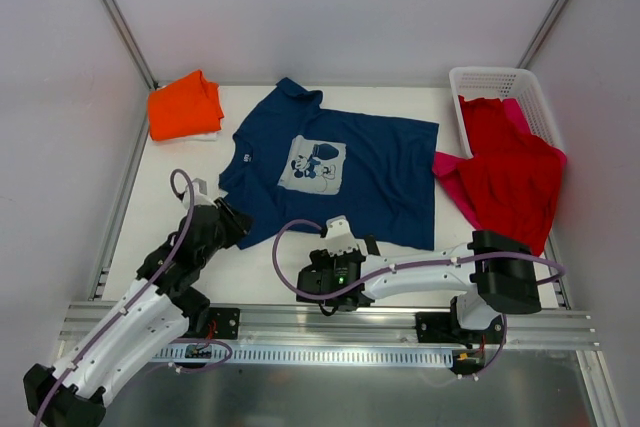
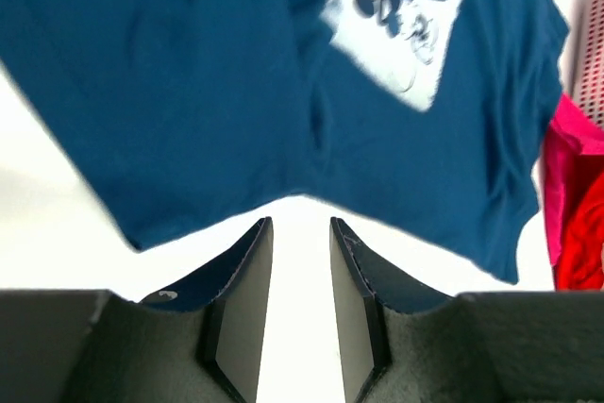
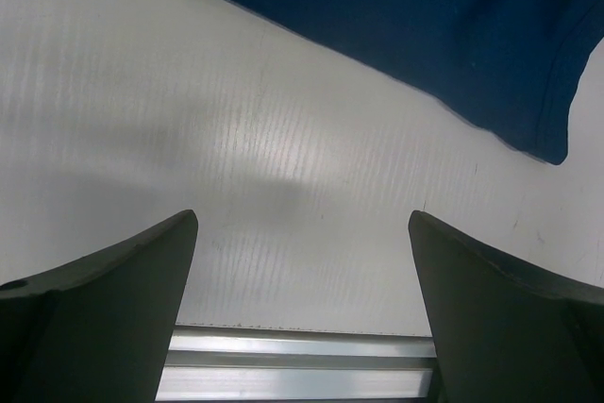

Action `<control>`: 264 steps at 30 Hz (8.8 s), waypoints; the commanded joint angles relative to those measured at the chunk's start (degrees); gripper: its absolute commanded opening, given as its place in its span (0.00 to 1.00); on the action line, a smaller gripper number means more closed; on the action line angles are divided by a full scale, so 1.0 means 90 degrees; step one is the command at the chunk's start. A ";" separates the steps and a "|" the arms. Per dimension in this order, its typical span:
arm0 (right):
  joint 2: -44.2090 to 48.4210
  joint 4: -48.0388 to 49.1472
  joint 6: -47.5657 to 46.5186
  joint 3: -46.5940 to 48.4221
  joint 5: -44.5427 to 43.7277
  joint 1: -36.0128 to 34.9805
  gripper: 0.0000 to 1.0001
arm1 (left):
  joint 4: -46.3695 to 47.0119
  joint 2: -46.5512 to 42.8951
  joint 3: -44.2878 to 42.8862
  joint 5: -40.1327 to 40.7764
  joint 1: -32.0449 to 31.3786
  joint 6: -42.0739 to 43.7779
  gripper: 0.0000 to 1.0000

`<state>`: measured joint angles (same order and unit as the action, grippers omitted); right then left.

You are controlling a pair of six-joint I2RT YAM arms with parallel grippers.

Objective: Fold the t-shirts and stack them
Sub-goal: Flatten out the tshirt, then grap the side of the flattened tshirt closest away from the robot with both arms, then fold the flattened tshirt in 1/3 of the way

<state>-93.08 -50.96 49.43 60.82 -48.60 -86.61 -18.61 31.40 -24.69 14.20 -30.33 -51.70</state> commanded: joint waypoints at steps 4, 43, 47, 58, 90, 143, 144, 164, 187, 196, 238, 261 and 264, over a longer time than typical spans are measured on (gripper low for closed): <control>-0.0107 -0.0217 0.0163 0.0224 -0.0030 -0.0084 0.99 | -0.0559 -0.0589 0.0594 0.0451 -0.0019 -0.0436 0.30; 0.0137 -0.0705 0.0436 -0.0048 -0.0440 -0.0260 1.00 | 0.1194 0.2394 0.1307 0.0737 0.0928 -0.1178 0.00; 0.0186 -0.0637 0.0426 -0.0087 -0.0381 -0.0279 0.99 | 0.0332 0.1367 0.1473 0.0493 0.0889 -0.1462 0.00; 0.0293 -0.0686 0.0543 -0.0175 -0.0293 -0.0377 0.99 | -0.1614 -0.0868 0.0851 0.0726 0.0510 -0.1463 0.00; 0.0137 -0.1633 0.0680 0.0488 -0.0577 -0.0523 0.99 | 0.2290 0.0758 0.1619 -0.2171 0.3897 0.0209 0.99; 0.4478 0.3455 -0.0220 -0.3942 0.1308 0.1867 0.99 | 0.2439 0.0828 0.2245 -0.3286 0.3877 0.0364 0.00; 0.5382 0.3436 -0.0161 -0.4177 0.1289 0.2053 1.00 | 0.2468 0.0799 0.2255 -0.3286 0.3868 0.0364 0.00; 0.4278 0.3092 -0.0511 -0.4140 0.2723 0.6156 0.99 | 0.2576 0.0564 0.2352 -0.3413 0.3848 0.0403 0.00; 0.3925 0.3622 -0.0541 -0.4404 0.3252 0.6508 0.00 | 0.2440 0.0535 0.2265 -0.3403 0.3858 0.0344 0.00; 0.5223 0.2275 -0.0911 -0.4034 0.2783 0.6508 0.00 | -0.0313 -0.0704 0.0450 -0.3072 0.3799 0.0559 0.00; 0.1945 0.1756 -0.1957 -0.1309 0.1884 0.6683 0.00 | 0.1139 0.3775 -0.2872 -0.2945 0.3487 0.1214 0.00; -0.0400 0.2039 -0.2533 0.0587 0.2128 0.7396 0.00 | 0.1541 0.7692 -0.6162 -0.3081 0.2686 0.1916 0.00; -0.0371 0.2029 -0.2495 0.0470 0.2080 0.7533 0.01 | 0.1541 0.7917 -0.6387 -0.3052 0.2686 0.1994 0.00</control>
<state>-96.36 -32.75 27.35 64.34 -29.32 -19.86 -6.17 101.75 -78.89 -12.16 -6.02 -36.32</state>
